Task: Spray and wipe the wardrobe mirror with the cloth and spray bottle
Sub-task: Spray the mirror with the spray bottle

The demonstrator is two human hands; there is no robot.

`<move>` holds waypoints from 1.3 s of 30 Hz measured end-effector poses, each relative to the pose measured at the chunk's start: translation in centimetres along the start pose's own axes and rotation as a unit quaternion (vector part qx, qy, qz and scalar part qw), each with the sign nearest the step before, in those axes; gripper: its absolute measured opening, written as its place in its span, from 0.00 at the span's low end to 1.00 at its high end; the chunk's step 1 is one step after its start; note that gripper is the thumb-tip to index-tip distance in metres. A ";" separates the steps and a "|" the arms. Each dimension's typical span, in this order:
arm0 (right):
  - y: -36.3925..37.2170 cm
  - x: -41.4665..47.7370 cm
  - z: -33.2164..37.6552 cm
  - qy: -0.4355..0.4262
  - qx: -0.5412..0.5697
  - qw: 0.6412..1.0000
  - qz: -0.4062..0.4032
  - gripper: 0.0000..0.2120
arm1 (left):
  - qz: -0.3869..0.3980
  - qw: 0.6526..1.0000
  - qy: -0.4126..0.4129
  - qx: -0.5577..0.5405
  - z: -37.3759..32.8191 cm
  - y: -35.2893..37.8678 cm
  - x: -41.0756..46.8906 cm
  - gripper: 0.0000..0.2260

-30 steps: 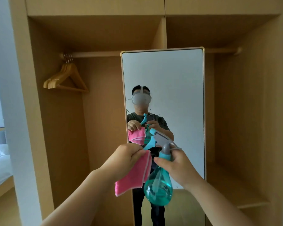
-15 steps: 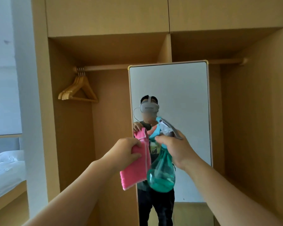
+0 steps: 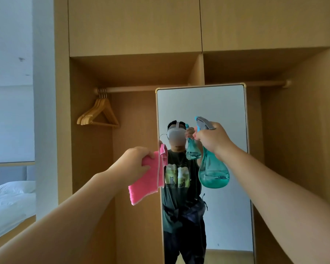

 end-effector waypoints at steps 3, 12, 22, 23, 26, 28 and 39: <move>0.2 0.1 0.0 -0.006 -0.010 1.000 -0.009 0.04 | 0.002 1.000 0.006 -0.007 -0.2 -0.1 0.0 0.13; -1.4 -0.7 -0.1 -0.009 -0.016 0.999 -0.047 0.15 | 0.009 1.000 0.018 -0.018 0.2 0.5 0.5 0.12; -5.3 -2.4 -1.1 0.006 -0.024 0.997 -0.072 0.09 | 0.012 0.998 0.053 -0.023 -1.5 1.8 1.7 0.12; -5.7 -2.6 -1.3 0.015 -0.040 0.996 -0.080 0.07 | 0.014 0.998 0.057 -0.023 -1.8 2.0 1.9 0.13; -6.7 -2.9 -2.1 0.035 -0.065 0.993 -0.096 0.07 | 0.015 0.997 0.063 -0.035 -2.6 2.6 2.4 0.13; -7.3 -3.2 -2.5 0.036 -0.059 0.992 -0.101 0.07 | 0.015 0.997 0.069 -0.043 -3.2 3.0 2.8 0.12; -10.8 -4.4 -2.7 0.020 -0.106 0.985 -0.136 0.03 | 0.015 0.993 0.107 -0.044 -5.9 4.3 4.1 0.12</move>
Point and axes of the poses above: each hand's wrist, its own x-axis towards the middle knuckle, its own y-axis out of the palm, z = x × y, the point moved 4 cm from there along x, towards the middle knuckle, and after that the axes turned 10 degrees about z, right-handed, at the moved point
